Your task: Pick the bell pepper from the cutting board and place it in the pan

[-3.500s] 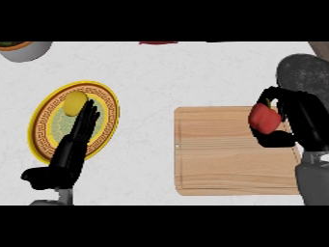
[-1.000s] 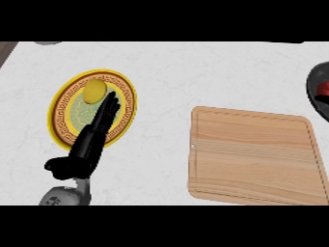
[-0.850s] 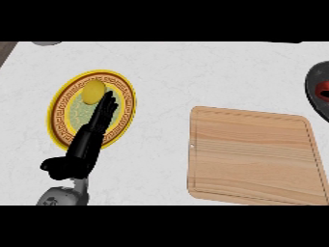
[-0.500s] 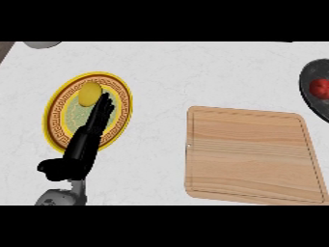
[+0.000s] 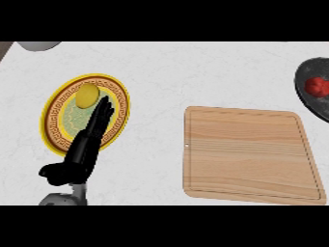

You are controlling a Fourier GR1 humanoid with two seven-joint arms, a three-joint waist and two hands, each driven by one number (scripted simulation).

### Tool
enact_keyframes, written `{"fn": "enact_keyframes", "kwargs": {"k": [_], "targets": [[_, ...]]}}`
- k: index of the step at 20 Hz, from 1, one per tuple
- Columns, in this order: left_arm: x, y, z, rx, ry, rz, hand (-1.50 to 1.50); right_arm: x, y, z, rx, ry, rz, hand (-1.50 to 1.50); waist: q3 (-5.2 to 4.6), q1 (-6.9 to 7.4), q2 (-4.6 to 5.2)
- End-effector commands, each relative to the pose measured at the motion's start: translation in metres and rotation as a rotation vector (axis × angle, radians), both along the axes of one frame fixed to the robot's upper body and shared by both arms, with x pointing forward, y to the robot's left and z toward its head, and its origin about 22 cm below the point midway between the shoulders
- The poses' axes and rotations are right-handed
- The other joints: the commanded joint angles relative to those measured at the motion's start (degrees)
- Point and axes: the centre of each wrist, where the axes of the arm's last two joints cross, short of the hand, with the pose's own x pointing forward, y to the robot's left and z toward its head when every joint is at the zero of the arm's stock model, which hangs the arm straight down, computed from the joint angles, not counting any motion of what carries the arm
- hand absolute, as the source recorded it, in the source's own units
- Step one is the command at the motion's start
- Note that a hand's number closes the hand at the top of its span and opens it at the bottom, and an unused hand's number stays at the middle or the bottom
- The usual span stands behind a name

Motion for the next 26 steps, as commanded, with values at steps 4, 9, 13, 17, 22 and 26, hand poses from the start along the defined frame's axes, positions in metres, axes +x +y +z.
{"fn": "enact_keyframes", "kwargs": {"k": [4,9,13,17,22,26], "targets": [[0.0,0.002,0.004,0.01,-0.009,0.009,0.0,-0.034,-0.015,-0.016,-0.024,-0.023,0.094,-1.5,-0.03,-0.36,-0.24],[0.002,0.02,0.009,0.004,0.007,-0.001,0.0,-0.047,-0.025,-0.012,-0.042,-0.013,0.084,-1.5,-0.03,-0.28,-0.35],[-0.003,0.01,0.0,-0.007,0.004,0.008,0.0,-0.049,-0.022,-0.019,-0.058,0.007,0.106,-1.5,-0.08,-0.45,-0.42],[0.002,0.009,0.001,0.017,0.031,0.016,0.0,-0.051,-0.021,-0.024,-0.085,-0.003,0.085,-1.5,-0.1,-0.6,-0.45],[0.011,0.015,0.006,0.0,0.013,0.018,0.0,-0.052,-0.024,-0.019,-0.114,0.029,0.084,-1.5,-0.12,-0.69,-0.46],[-0.008,0.011,0.0,-0.002,0.01,0.016,0.0,-0.061,-0.027,-0.022,-0.141,0.039,0.069,-1.5,-0.1,-0.36,-0.57]]}}
